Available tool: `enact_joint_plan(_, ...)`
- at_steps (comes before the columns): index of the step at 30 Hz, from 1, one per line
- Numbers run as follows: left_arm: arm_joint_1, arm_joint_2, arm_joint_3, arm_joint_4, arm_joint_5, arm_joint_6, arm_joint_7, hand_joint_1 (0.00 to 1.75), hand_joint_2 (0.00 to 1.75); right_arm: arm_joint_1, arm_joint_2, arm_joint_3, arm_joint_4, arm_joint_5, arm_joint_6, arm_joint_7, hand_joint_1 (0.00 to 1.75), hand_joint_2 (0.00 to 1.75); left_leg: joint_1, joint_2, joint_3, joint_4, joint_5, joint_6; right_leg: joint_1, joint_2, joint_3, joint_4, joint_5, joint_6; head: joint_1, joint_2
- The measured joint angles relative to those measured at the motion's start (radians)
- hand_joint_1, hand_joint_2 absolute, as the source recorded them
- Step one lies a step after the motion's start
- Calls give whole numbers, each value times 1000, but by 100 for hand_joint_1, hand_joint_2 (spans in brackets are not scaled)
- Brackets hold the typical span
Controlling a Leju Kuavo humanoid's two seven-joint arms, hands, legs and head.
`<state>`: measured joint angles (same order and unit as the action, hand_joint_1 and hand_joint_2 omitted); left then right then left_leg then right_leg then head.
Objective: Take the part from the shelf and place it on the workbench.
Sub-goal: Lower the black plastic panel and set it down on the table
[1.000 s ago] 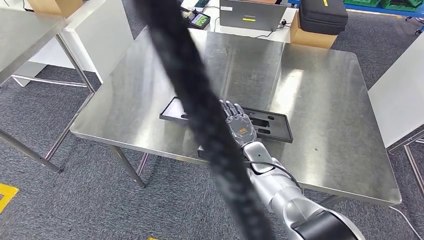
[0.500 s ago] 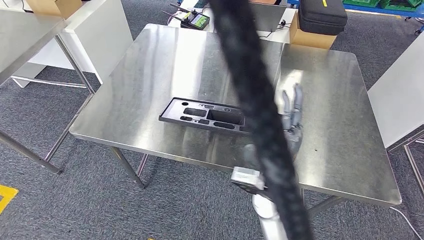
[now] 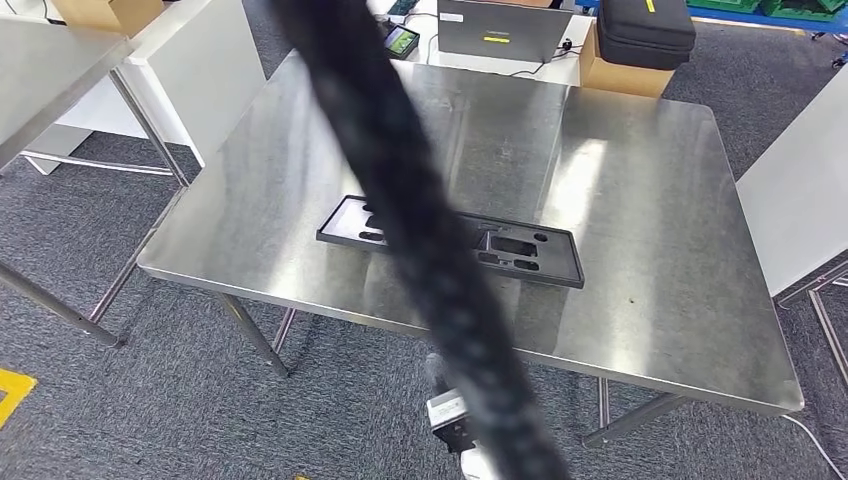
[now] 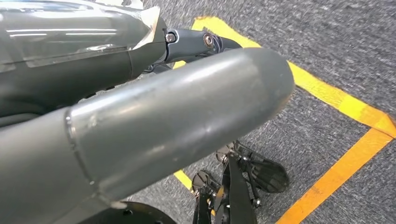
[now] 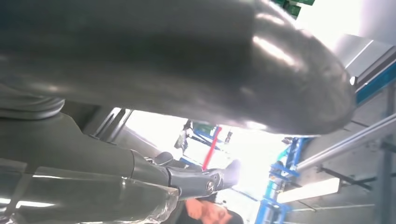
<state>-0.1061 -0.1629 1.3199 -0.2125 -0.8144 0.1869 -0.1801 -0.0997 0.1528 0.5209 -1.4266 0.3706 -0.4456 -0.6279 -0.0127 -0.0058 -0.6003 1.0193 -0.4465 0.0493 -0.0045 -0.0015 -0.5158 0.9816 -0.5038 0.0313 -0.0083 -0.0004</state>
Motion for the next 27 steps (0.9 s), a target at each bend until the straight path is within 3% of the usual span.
enact_joint_plan(4,0,-4,24,0,21,0,9,0,0,-5,5,-2,22,-34,-1,0,0,0,-6,-1,1,1,-3,7,-9,0,5,-2,0,6,0,0)
enact_joint_plan(7,0,-6,35,0,24,-1,11,0,0,-4,4,-17,24,-42,-6,4,0,0,-2,1,5,-8,8,22,-10,0,4,17,-12,12,0,0)
enact_joint_plan(9,0,-9,36,0,27,-5,10,0,0,0,2,-34,24,-41,-18,9,0,0,2,4,5,-14,13,29,-9,0,-36,105,-63,4,2,0)
enact_joint_plan(11,0,-11,37,0,30,-10,9,0,0,11,-2,-57,23,-38,-32,16,0,0,1,5,1,-14,15,31,-10,0,-98,239,-119,-3,4,0)
enact_joint_plan(12,0,-12,37,0,30,-13,8,0,0,19,-4,-70,23,-37,-36,20,0,0,0,5,-1,-14,17,32,-10,0,-116,280,-129,0,5,0)
enact_joint_plan(13,0,-13,37,0,31,-16,8,0,0,27,-6,-84,22,-36,-38,22,0,0,0,4,-3,-13,18,31,-10,0,-116,284,-123,7,6,0)
enact_joint_plan(14,0,-15,37,0,32,-18,7,0,0,34,-8,-98,19,-34,-39,24,0,0,0,4,-5,-13,20,29,-10,0,-97,251,-103,15,7,0)
enact_joint_plan(15,0,-17,37,0,33,-22,5,0,0,40,-9,-111,15,-28,-41,28,0,0,0,4,-6,-12,22,27,-11,0,-61,184,-75,23,8,0)
enact_joint_plan(17,0,-19,37,0,34,-32,-1,0,0,53,-9,-138,-1,-6,-46,38,0,0,-2,3,-8,-10,27,18,-11,0,8,60,-31,24,8,0)
enact_joint_plan(18,0,-19,37,0,32,-38,-3,0,0,62,-9,-154,-11,8,-49,44,0,0,-3,3,-9,-7,29,13,-10,1,23,26,-20,19,7,0)
enact_joint_plan(21,1,-20,37,0,23,-53,-7,0,0,96,-9,-200,-39,33,-57,55,0,0,0,1,-16,0,35,-4,-10,4,12,13,-7,-7,6,0)
enact_joint_plan(23,2,-19,36,0,15,-65,-11,0,0,120,-8,-224,-57,39,-60,57,0,0,6,1,-33,34,-2,-17,-15,2,7,11,5,-26,5,0)
enact_joint_plan(26,3,-19,36,0,6,-80,-15,0,0,159,-7,-255,-82,44,-61,58,0,0,19,2,-86,203,-129,-38,-12,-3,-11,12,24,-43,3,0)
enact_joint_plan(27,3,-19,36,0,3,-82,-16,0,0,171,-7,-264,-89,45,-61,58,0,0,24,3,-94,250,-151,-43,-10,-4,-19,13,30,-44,3,0)
